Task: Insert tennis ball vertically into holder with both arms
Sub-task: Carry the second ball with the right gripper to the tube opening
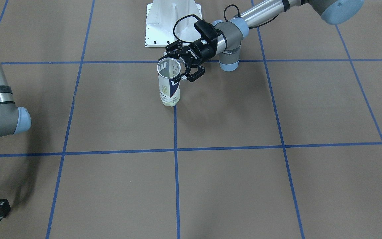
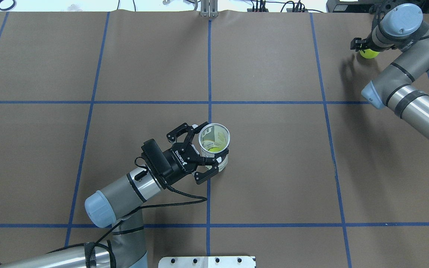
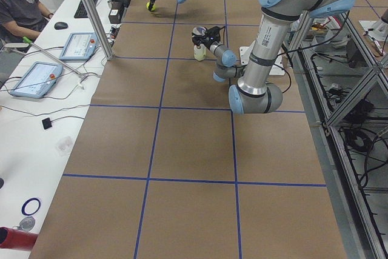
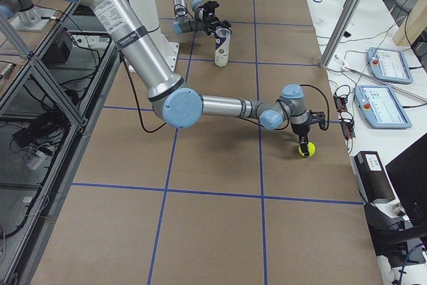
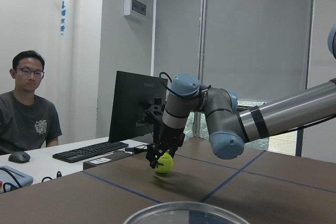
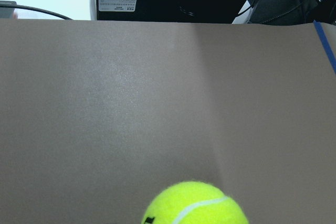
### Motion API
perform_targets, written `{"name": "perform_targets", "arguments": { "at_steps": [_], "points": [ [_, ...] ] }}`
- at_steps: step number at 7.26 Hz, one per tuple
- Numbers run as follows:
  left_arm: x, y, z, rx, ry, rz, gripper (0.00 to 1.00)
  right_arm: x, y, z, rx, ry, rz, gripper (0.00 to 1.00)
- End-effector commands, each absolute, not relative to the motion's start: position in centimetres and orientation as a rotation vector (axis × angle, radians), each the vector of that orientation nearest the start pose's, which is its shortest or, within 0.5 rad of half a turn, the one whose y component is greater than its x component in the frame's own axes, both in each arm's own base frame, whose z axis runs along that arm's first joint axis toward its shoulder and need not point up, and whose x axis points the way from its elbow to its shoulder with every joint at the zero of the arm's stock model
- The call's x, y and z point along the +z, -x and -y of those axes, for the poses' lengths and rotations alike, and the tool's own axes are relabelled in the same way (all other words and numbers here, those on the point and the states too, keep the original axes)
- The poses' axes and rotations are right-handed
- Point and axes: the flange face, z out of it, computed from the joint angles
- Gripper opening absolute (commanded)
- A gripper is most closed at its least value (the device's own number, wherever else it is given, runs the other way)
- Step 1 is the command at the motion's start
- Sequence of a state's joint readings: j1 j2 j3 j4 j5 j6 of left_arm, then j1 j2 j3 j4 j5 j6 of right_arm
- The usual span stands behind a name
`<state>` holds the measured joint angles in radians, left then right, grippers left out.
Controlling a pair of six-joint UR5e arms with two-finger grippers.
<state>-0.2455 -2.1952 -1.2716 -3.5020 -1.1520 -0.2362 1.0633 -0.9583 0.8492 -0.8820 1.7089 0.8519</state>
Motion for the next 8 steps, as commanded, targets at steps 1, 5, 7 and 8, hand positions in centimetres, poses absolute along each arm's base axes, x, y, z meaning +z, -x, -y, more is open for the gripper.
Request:
{"name": "perform_targets", "arguments": {
  "at_steps": [1, 5, 7, 8],
  "points": [
    [24.7, -56.6, 32.1, 0.139, -1.703, -1.378, 0.91, 58.4, 27.2, 73.1, 0.291, -0.363, 0.468, 0.47],
    [24.8, -56.7, 32.0, 0.144, -1.702, -1.377, 0.91, 49.7, 23.0, 71.7, 0.318, -0.406, 0.544, 0.0],
    [25.0, -56.8, 32.0, 0.146, -1.7, -1.373, 0.91, 34.8, 24.2, 62.9, 0.414, -0.234, 0.692, 0.0],
    [24.8, -57.0, 31.7, 0.147, -1.697, -1.38, 0.91, 26.7, 27.8, 55.0, 0.432, -0.135, 0.774, 0.0]
  ]
}}
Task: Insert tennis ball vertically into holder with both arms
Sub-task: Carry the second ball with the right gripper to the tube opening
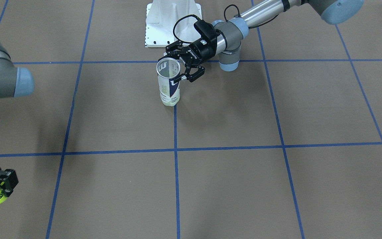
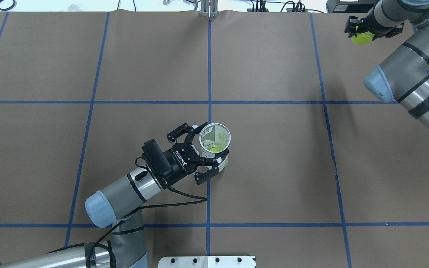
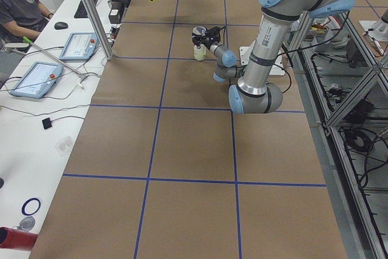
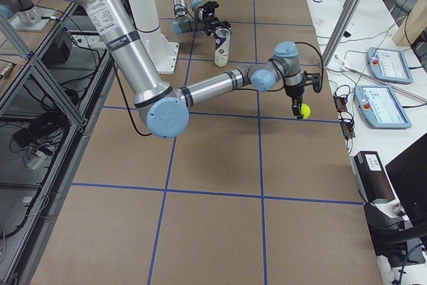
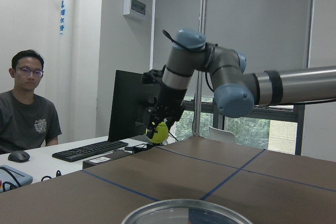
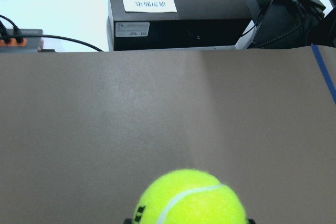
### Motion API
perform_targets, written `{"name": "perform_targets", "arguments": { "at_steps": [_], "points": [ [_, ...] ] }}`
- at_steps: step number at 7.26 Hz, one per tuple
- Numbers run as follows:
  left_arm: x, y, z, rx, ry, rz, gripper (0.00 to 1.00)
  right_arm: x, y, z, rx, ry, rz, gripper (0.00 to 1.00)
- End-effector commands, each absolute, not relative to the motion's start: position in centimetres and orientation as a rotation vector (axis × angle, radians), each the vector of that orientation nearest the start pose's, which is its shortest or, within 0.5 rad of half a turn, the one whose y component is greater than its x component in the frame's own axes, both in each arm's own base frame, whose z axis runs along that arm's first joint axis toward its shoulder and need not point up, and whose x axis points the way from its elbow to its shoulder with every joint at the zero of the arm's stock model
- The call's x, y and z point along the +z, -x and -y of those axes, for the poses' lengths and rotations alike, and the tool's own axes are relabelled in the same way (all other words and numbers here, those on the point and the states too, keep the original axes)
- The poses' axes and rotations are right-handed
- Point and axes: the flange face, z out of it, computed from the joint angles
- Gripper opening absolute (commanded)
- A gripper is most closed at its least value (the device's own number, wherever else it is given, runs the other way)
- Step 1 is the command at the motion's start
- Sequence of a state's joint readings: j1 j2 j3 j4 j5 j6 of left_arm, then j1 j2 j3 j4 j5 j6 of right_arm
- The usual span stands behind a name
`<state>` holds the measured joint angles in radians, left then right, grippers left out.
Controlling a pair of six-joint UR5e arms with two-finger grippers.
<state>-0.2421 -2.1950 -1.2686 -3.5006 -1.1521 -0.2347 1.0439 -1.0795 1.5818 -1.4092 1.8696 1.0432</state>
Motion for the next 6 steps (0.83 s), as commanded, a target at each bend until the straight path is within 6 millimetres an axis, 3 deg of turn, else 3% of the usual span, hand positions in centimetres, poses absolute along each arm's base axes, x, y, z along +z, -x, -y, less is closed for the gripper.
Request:
{"name": "perform_targets", "arguments": {
  "at_steps": [1, 2, 3, 4, 6],
  "points": [
    [24.8, -57.0, 31.7, 0.147, -1.697, -1.38, 0.91, 20.7, 32.0, 48.7, 0.49, -0.053, 0.868, 0.0],
    [24.7, -57.0, 31.6, 0.147, -1.697, -1.383, 0.91, 15.8, 35.0, 44.9, 0.54, 0.018, 0.96, 0.0],
    [24.5, -57.0, 31.7, 0.143, -1.7, -1.385, 0.9, 13.1, 36.0, 41.8, 0.52, 0.048, 1.019, 0.0],
    [24.3, -57.0, 31.7, 0.141, -1.701, -1.387, 0.89, 11.7, 36.7, 39.9, 0.482, 0.056, 1.052, 0.0],
    [24.3, -57.0, 31.7, 0.141, -1.701, -1.387, 0.86, 10.4, 38.5, 38.1, 0.437, 0.067, 1.069, 0.0]
  ]
}}
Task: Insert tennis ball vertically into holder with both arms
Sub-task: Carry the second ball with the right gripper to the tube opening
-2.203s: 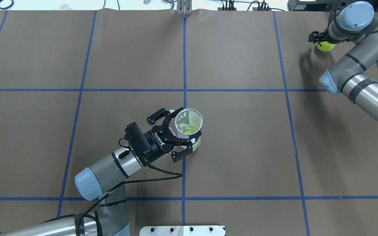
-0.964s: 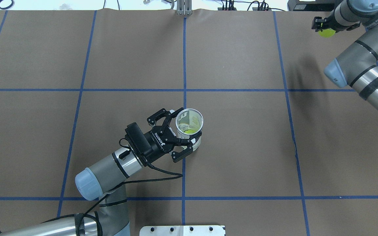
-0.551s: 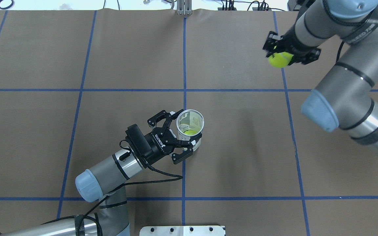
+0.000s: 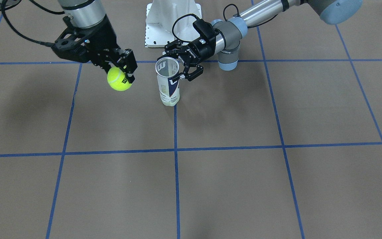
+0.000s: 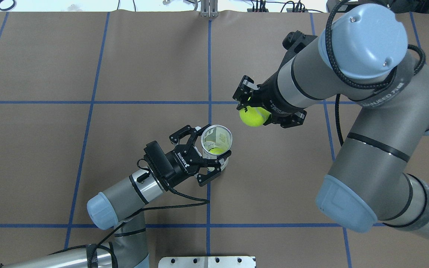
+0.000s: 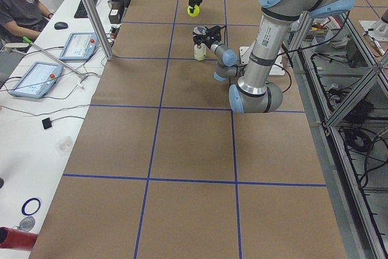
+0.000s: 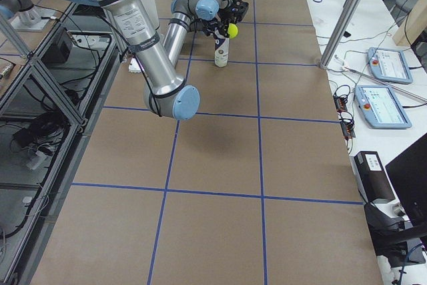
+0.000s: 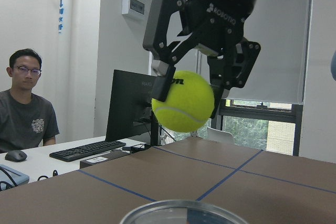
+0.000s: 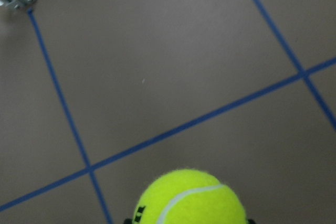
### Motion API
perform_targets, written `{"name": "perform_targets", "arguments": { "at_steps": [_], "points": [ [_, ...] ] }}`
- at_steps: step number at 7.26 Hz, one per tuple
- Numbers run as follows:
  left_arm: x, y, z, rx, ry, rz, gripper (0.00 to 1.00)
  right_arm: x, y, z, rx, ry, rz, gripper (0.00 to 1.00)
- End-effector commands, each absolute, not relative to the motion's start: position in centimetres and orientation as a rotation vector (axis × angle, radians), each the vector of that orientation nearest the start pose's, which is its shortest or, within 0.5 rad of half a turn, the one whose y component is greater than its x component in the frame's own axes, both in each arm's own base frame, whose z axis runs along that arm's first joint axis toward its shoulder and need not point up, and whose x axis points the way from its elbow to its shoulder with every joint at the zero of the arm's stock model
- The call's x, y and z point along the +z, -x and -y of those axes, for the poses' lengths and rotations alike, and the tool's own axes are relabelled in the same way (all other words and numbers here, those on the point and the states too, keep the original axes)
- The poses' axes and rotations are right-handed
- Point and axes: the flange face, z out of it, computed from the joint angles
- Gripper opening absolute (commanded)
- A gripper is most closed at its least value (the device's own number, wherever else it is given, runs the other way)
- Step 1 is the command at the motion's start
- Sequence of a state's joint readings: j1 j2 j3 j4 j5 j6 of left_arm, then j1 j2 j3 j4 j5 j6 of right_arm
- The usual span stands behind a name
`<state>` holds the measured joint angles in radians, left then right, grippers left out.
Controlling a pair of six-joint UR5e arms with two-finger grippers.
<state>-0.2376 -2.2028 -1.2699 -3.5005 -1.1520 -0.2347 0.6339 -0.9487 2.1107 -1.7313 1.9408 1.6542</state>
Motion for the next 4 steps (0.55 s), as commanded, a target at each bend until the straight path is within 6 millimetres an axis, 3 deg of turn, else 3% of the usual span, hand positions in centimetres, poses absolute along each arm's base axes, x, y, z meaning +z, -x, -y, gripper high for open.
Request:
{"name": "perform_targets", "arguments": {
  "at_steps": [1, 4],
  "points": [
    [24.4, -57.0, 31.7, 0.142, -1.701, -1.386, 0.86, 10.1, 39.5, 37.3, 0.422, 0.071, 1.071, 0.0],
    [24.3, -56.9, 31.7, 0.14, -1.702, -1.388, 0.83, 9.5, 41.6, 35.4, 0.388, 0.067, 1.072, 0.0]
  ]
}}
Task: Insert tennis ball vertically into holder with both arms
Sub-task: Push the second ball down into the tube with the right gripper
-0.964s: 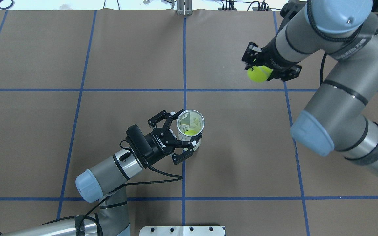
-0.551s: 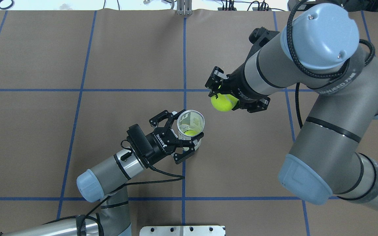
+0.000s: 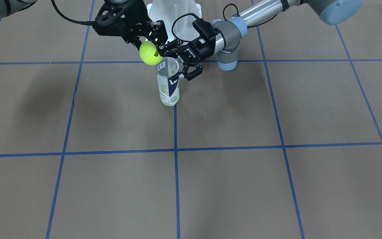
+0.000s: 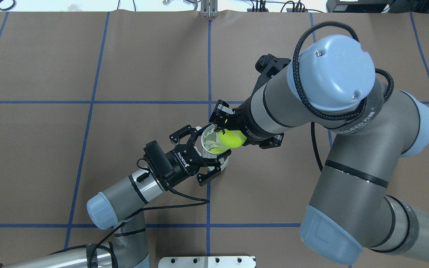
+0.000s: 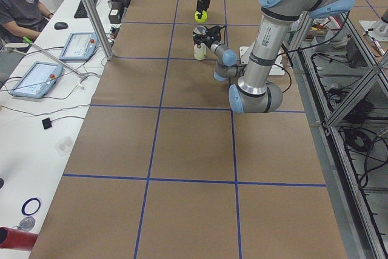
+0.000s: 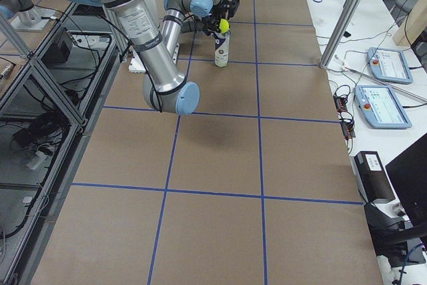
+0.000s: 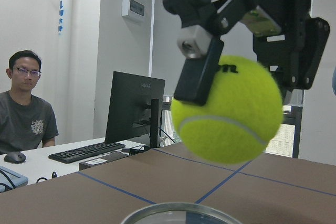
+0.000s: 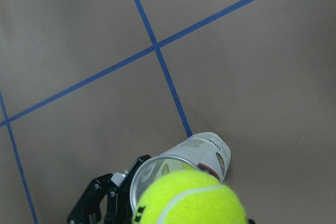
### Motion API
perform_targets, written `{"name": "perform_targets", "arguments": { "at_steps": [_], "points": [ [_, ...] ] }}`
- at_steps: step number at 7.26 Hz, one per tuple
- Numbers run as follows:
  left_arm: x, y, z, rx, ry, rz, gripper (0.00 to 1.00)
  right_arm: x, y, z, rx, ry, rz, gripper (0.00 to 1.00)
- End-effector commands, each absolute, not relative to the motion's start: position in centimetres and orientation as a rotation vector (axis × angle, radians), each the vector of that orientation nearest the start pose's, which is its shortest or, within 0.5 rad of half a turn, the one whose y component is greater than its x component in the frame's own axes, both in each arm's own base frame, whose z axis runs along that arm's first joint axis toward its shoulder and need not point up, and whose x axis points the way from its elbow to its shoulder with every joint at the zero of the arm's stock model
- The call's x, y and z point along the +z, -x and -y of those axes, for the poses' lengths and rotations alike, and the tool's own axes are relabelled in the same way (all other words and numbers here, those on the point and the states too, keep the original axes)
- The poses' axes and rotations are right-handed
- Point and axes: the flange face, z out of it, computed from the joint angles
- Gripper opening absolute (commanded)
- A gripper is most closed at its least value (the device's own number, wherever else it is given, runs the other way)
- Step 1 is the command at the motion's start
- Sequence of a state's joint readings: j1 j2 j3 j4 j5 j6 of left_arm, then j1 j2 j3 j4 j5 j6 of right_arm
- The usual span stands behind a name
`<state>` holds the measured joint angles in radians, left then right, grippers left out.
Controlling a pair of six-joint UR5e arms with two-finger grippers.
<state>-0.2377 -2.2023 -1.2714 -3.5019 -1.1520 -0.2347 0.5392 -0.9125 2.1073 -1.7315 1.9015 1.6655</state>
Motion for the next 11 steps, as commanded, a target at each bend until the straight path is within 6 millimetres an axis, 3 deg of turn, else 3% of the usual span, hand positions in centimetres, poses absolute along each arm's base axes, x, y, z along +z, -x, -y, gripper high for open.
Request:
{"name": "perform_targets", "arguments": {
  "at_steps": [1, 3, 11],
  "points": [
    [24.4, -56.9, 31.7, 0.141, -1.701, -1.387, 0.83, 9.7, 42.7, 34.7, 0.381, 0.056, 1.061, 0.0],
    [24.6, -56.9, 31.7, 0.143, -1.7, -1.385, 0.84, 9.5, 43.8, 34.9, 0.379, 0.056, 1.053, 0.0],
    [24.6, -56.9, 31.6, 0.144, -1.699, -1.386, 0.86, 9.2, 44.2, 35.2, 0.369, 0.049, 1.053, 0.0]
  ]
}}
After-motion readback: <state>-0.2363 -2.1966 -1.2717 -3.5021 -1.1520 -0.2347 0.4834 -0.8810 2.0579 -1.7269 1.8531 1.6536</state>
